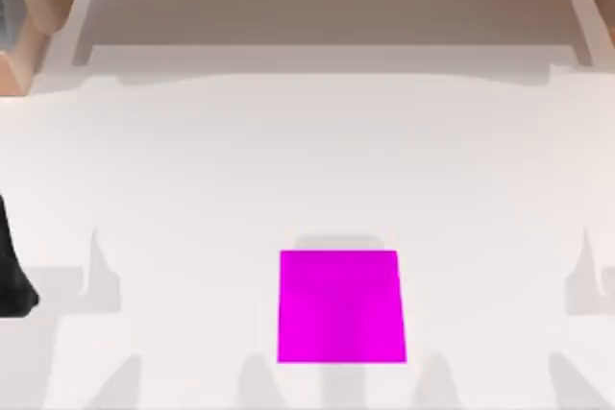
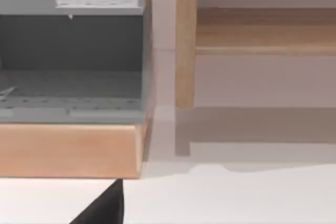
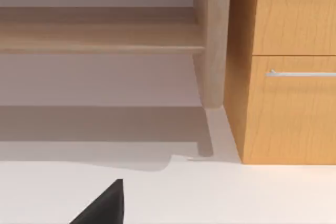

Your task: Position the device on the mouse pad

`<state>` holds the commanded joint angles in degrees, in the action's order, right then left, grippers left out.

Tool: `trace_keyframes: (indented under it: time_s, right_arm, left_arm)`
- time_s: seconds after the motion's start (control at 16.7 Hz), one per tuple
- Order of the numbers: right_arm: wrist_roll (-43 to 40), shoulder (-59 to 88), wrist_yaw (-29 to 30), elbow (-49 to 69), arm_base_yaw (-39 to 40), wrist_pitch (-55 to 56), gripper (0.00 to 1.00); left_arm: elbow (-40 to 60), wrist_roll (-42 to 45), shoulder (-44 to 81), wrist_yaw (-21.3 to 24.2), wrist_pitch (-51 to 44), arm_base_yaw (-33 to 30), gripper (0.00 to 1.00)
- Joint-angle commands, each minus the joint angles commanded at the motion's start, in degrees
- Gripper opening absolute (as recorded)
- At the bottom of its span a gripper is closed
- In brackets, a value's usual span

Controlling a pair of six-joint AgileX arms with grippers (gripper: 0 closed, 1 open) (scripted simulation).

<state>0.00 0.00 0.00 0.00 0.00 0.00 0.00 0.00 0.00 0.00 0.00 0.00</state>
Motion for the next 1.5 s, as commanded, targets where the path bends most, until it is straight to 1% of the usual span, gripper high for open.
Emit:
trace_keyframes:
  time_s: [0.12, 0.24, 0.42, 0.66, 0.96, 1.14, 1.32, 1.5]
  right_arm:
    - [0.00, 0.00, 0.00, 0.00, 0.00, 0.00, 1.00]
    - [0.00, 0.00, 0.00, 0.00, 0.00, 0.00, 1.00]
    - [0.00, 0.00, 0.00, 0.00, 0.00, 0.00, 1.00]
    - [0.00, 0.00, 0.00, 0.00, 0.00, 0.00, 1.00]
    - [0.00, 0.00, 0.00, 0.00, 0.00, 0.00, 1.00]
    - [0.00, 0.00, 0.00, 0.00, 0.00, 0.00, 1.00]
    - [0.00, 0.00, 0.00, 0.00, 0.00, 0.00, 1.00]
    - [0.00, 0.00, 0.00, 0.00, 0.00, 0.00, 1.00]
  left_arm:
    - [0.00, 0.00, 0.00, 0.00, 0.00, 0.00, 1.00]
    - [1.41, 1.76, 1.74, -0.03, -1.33, 0.30, 1.00]
    - [6.55, 8.96, 8.88, 0.04, -6.38, 1.26, 1.00]
    - [16.58, 25.53, 26.72, 0.42, -17.57, 3.38, 1.00]
    - [31.87, 50.12, 56.88, 0.79, -34.95, 7.80, 1.00]
    - [41.91, 62.86, 74.12, 0.73, -44.72, 11.32, 1.00]
    - [52.06, 72.97, 86.92, 0.51, -52.70, 15.10, 1.00]
    - [61.33, 79.98, 94.35, 0.26, -58.26, 18.55, 1.00]
